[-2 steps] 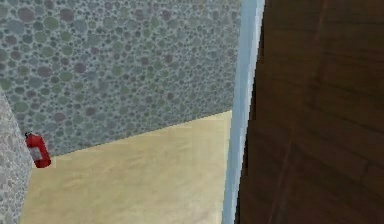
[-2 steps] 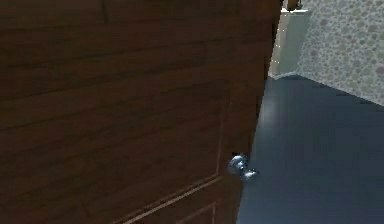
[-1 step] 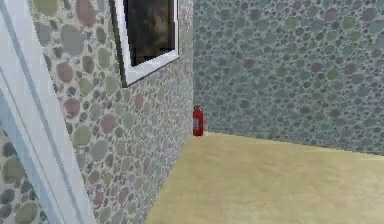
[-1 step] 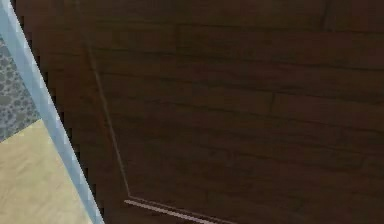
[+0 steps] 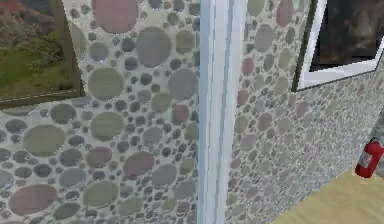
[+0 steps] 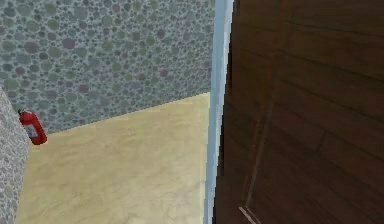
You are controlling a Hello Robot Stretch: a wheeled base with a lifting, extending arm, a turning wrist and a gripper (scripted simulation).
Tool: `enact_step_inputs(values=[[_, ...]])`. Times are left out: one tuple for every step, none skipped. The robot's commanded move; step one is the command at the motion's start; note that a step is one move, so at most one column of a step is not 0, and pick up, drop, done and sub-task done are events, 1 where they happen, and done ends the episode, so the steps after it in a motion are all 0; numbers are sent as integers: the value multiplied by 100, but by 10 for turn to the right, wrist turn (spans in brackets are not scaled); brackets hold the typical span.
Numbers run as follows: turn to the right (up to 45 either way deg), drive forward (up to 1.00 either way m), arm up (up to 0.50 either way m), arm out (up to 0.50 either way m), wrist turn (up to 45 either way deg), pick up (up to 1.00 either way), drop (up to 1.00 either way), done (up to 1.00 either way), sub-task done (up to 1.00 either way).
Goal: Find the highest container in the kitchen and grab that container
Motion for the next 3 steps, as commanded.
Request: enact_step_inputs(values=[[-210,0,0,0,0,0,0,0,0],[0,5,0,0,0,0,0,0,0],[-450,0,0,0,0,0,0,0,0]])
